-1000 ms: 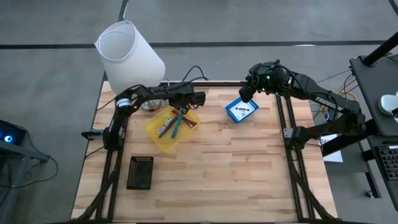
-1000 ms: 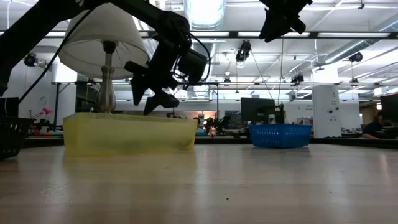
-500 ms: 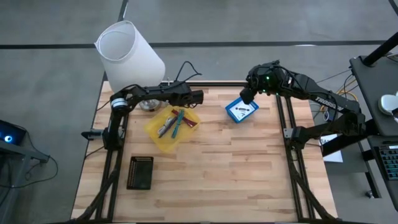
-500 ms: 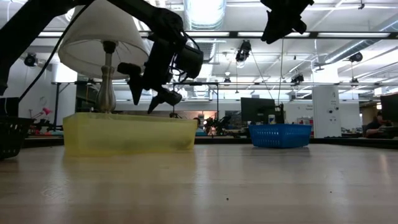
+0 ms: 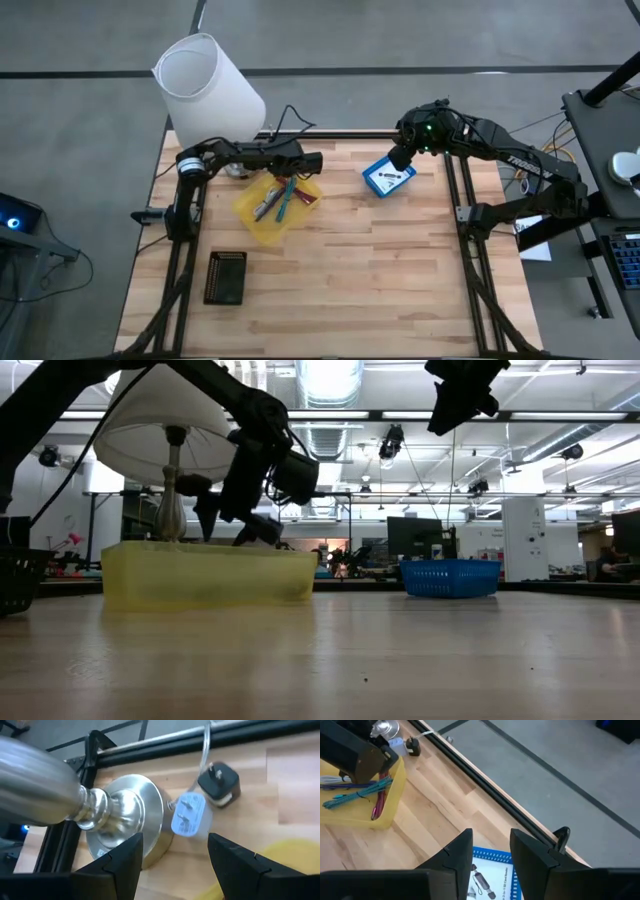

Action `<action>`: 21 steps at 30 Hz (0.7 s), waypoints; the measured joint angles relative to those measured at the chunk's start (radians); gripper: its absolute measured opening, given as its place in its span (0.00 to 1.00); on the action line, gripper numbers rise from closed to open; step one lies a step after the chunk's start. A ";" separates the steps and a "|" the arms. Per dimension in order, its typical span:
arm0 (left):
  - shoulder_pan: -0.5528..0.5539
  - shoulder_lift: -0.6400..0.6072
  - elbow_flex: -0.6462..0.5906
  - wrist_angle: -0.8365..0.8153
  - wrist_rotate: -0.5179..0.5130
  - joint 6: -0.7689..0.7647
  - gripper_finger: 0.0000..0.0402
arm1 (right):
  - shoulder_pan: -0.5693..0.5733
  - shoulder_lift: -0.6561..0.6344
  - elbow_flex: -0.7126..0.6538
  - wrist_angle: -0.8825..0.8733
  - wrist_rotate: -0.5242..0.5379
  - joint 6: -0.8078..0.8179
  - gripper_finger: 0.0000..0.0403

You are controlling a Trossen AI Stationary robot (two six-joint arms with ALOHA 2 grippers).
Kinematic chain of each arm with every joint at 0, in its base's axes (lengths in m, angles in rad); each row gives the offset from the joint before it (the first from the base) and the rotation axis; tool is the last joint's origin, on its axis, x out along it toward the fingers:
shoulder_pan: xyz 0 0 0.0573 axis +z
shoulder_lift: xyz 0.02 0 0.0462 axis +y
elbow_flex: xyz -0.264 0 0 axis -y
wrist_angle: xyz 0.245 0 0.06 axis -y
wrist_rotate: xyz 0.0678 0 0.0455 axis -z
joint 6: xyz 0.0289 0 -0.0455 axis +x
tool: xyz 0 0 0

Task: Pick and place items into bin
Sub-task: Put the white charger adapter into the black bin

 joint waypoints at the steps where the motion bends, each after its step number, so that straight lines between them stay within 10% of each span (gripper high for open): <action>1: 0.000 0.000 0.000 -0.002 -0.012 -0.015 0.52 | 0.000 0.000 0.000 0.000 0.000 0.000 0.29; 21: 0.043 -0.005 -0.061 0.028 0.001 -0.018 0.52 | 0.000 0.000 0.000 -0.023 0.000 0.003 0.28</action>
